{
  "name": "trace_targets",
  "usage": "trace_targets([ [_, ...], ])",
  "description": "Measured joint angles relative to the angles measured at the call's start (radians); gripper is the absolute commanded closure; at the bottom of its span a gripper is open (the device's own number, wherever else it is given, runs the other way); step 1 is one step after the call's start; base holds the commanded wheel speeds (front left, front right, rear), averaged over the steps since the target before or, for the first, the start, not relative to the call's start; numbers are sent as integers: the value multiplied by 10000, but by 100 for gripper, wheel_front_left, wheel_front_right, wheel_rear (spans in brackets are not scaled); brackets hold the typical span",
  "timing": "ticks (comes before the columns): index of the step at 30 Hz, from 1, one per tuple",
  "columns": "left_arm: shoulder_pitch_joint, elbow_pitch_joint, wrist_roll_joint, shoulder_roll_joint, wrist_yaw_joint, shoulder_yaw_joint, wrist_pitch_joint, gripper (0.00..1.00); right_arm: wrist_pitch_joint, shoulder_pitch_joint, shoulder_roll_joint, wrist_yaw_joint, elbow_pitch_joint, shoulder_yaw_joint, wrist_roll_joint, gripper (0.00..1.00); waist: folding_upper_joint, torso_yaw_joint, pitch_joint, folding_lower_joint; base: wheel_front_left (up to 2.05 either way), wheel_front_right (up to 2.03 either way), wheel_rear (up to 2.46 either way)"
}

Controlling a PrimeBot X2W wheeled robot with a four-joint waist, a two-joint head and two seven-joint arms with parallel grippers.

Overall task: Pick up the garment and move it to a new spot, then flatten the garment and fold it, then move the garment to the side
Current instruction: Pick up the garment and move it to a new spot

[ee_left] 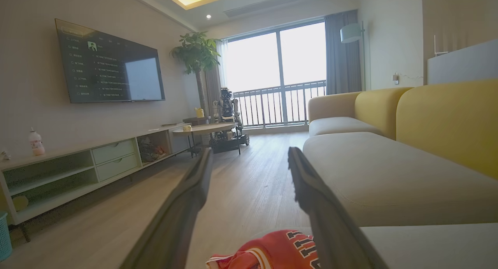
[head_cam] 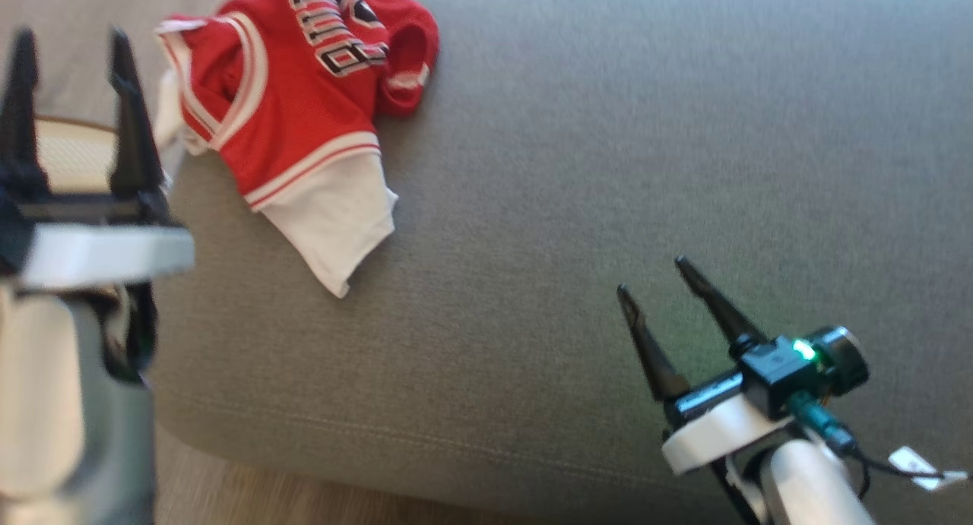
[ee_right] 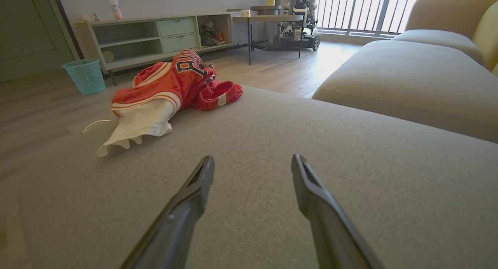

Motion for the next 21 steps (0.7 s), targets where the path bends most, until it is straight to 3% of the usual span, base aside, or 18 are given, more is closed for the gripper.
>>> trace_targets([
  [5, -2045, 2343, -188, 558, -345, 21, 25, 0, 0, -616, -38, 0, -196, -470, -249, 0, 0, -326, 986, 1, 0, 0, 0],
  [13, -4840, 6078, -1269, 838, -520, 234, 2057, 0, 0, -1177, -96, 0, -516, -834, -575, 0, 0, -712, 2395, 2, 0, 0, 0],
  [17, -5489, 7651, -1269, 1049, -593, -13, 2792, 0, -2, -1358, -105, 0, -650, -940, -732, 0, 0, -787, 2932, 2, 0, 0, 0],
  [21, -5676, 8847, -1275, 1055, -575, -65, 2865, 0, -2, -1429, -130, 0, -709, -1164, -732, 0, -1, -791, 3253, 2, 0, 0, 0],
])
